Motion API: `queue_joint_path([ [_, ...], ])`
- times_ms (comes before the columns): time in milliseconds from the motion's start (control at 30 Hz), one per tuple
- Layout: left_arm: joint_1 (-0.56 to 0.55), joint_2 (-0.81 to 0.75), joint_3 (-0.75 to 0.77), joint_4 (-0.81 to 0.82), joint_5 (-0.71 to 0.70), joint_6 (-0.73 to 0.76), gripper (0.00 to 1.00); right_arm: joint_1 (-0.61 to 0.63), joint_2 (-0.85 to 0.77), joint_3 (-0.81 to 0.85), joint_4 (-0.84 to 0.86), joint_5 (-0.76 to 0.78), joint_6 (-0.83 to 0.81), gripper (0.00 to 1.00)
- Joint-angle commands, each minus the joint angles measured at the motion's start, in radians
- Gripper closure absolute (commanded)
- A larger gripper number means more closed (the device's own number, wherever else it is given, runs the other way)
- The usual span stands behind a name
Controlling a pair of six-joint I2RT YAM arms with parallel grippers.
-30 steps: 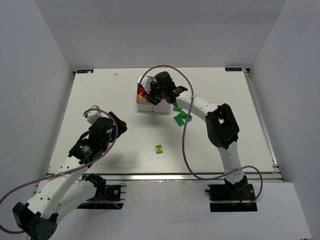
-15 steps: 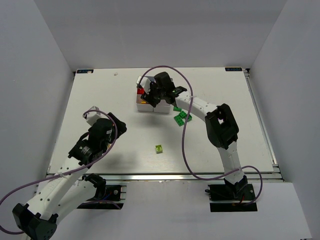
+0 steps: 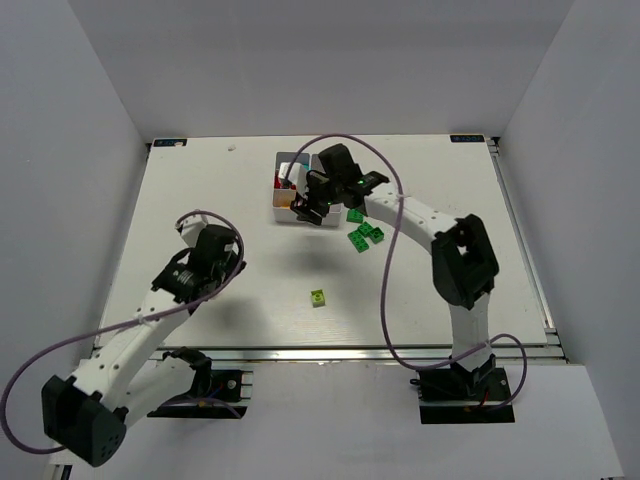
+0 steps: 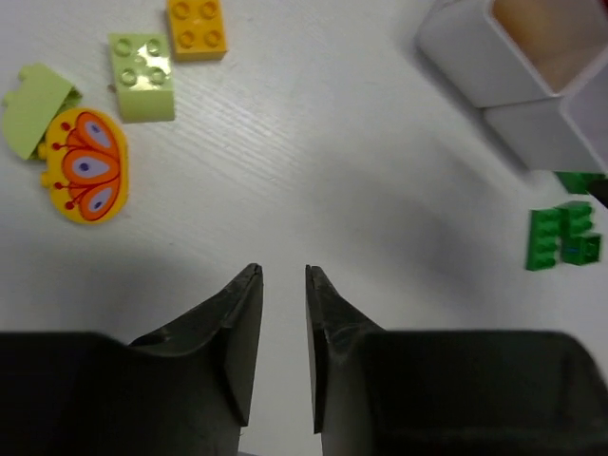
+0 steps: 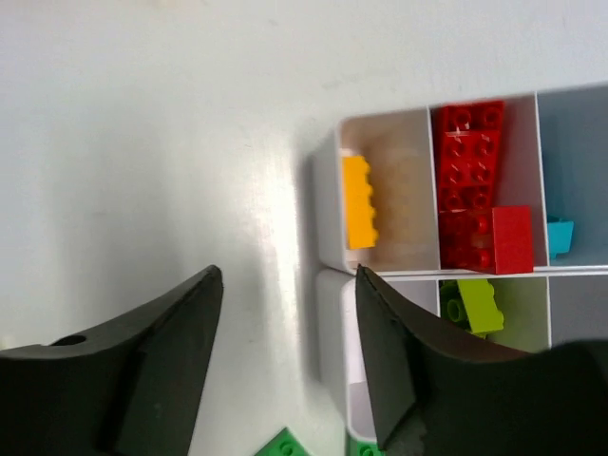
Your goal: Sort the legos into containers by color
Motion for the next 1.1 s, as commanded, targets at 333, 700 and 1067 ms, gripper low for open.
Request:
queue_joint_path([
  [333, 0.249, 0.303, 0.085, -0.161, 0.085, 0.171, 0.02, -0.066, -0.317, -0.231, -0.018, -0.235, -0.048, 0.11],
  [700, 0.332, 0.449, 0.061, -0.039, 0.026, 0.31, 0.1, -0.11, -0.323, -0.237, 0.012, -0.248, 0.004, 0.11],
  [1067, 0.384, 0.526, 0.032, 0.089, 0.085, 0.35, 0.33, -0.141, -0.326, -0.231, 0.016, -0.249, 0.029, 0.11],
])
